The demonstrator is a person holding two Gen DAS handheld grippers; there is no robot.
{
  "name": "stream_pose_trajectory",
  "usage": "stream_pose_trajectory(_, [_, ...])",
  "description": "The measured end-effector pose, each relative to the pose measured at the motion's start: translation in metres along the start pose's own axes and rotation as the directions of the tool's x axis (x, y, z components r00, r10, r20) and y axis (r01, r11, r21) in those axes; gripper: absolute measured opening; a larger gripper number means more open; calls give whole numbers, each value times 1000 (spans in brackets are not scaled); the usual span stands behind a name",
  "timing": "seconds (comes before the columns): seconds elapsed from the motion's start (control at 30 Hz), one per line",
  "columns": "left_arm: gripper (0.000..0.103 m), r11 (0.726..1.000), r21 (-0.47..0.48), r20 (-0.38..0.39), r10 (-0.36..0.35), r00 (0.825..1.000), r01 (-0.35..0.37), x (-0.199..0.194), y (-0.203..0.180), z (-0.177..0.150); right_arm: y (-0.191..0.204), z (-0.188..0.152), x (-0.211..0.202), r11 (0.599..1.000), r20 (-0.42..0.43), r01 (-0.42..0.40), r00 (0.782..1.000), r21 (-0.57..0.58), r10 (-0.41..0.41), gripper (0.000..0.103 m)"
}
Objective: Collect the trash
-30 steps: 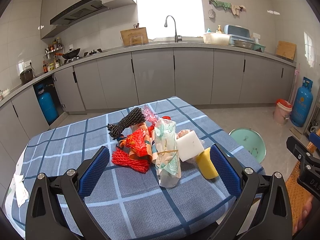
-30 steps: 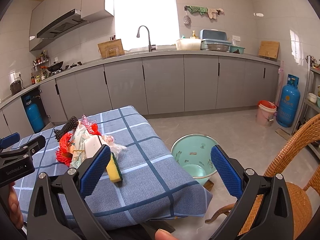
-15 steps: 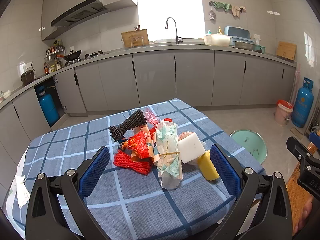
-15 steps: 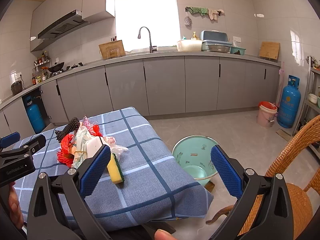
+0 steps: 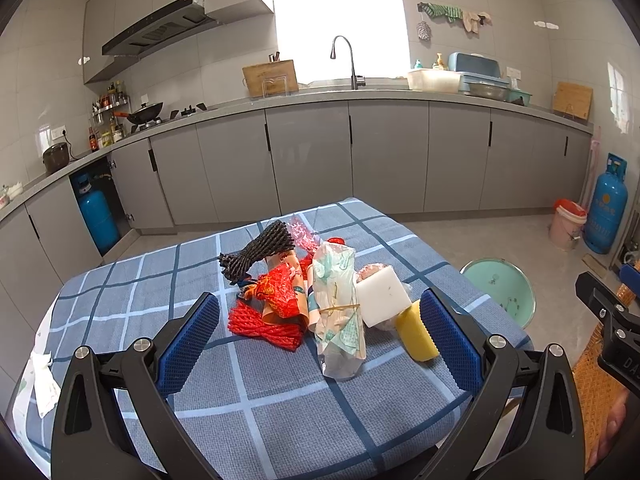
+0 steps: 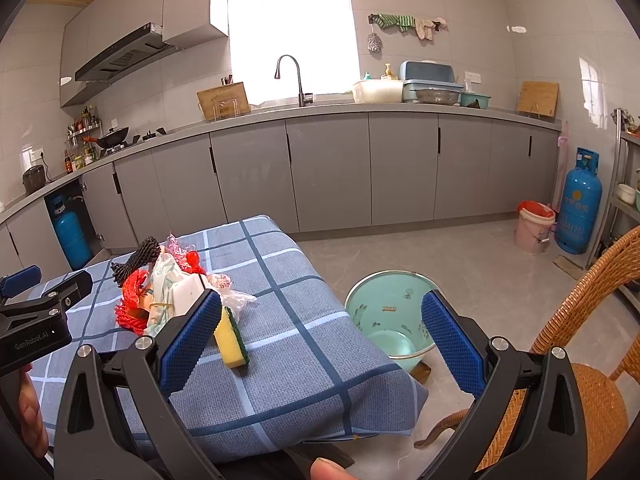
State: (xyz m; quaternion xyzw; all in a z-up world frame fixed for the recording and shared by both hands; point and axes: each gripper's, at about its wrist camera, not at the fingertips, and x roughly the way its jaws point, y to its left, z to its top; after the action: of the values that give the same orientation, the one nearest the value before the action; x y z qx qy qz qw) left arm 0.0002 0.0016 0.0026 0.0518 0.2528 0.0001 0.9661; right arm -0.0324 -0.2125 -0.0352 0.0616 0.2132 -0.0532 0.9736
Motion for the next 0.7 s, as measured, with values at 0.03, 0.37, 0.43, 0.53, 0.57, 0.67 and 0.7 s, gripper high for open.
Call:
stream_pose_trajectory(0.03, [99,1000,0,1,1,1000,-1,0,0,0,0,0,0,1000,3,-1,1000,1,1,98])
stream_pose_trajectory(0.37, [99,1000,1,1,2,1000,-2,0,1,0,1,0,-3,1000,2,-7,1000,-1,7,98])
stream_pose_trajectory(0.43, [99,1000,1,1,1,1000,-1,0,0,0,2,0,-3,1000,0,-8,1000,-2,8,98])
stream_pose_trajectory(0.53, [99,1000,4,-1,1,1000,-1,0,0,0,2,0,-2,1000,-4,-10,1000,-2,10,98])
stream_pose_trajectory(0.57, [99,1000,3,0,2,1000,-2,0,0,-1,2,-1,1,1000,-7,-10,1000,-5,10,98])
stream_pose_trajectory(0.67, [99,1000,4,-5,1,1000,-1,4,0,-3,3,-1,3,1000,-12,-10,1000,-5,10,98])
stream_pose_trajectory(0.7, [99,1000,4,-6,1,1000,-1,5,0,-4,3,-2,5,1000,-14,-10,1000,-5,10,98])
